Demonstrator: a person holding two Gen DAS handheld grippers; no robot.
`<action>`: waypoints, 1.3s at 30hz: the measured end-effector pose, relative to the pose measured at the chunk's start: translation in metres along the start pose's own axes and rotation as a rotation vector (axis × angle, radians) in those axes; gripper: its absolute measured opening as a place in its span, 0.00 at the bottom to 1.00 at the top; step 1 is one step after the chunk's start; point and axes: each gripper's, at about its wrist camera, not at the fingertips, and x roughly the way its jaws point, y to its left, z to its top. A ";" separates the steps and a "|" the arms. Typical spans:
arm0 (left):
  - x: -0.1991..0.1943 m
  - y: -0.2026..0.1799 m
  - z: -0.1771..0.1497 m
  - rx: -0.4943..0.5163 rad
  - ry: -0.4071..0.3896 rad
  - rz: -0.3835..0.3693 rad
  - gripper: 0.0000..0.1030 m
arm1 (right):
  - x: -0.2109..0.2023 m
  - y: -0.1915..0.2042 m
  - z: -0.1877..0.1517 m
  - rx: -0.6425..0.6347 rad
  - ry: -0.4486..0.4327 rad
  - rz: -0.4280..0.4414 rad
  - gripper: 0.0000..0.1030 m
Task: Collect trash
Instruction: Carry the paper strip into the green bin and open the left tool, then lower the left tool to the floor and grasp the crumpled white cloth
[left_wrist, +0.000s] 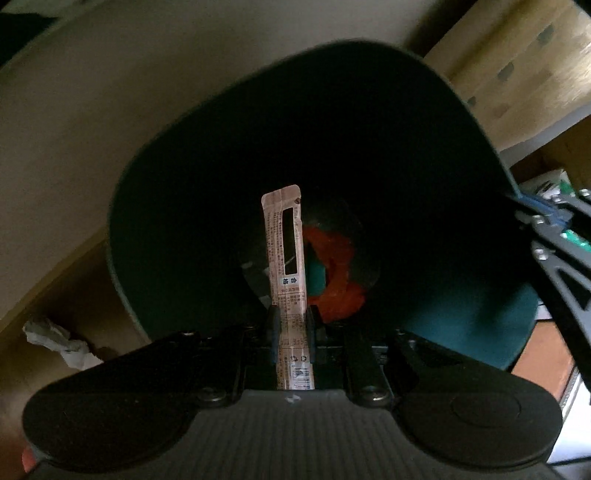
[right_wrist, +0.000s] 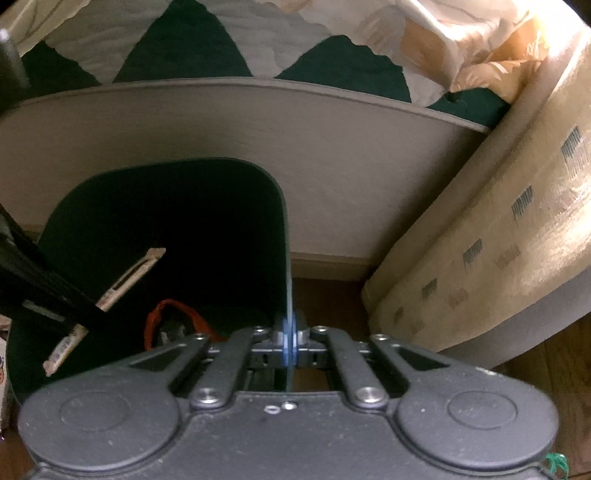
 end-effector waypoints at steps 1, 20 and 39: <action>0.004 -0.001 0.002 -0.002 0.007 0.010 0.14 | 0.001 -0.002 0.000 0.004 0.002 0.002 0.01; -0.034 0.005 -0.006 0.005 -0.077 -0.107 0.60 | 0.018 -0.010 -0.001 0.038 0.042 -0.013 0.02; -0.077 0.182 -0.077 -0.288 -0.070 -0.007 0.72 | 0.027 -0.026 -0.017 0.102 0.132 -0.015 0.03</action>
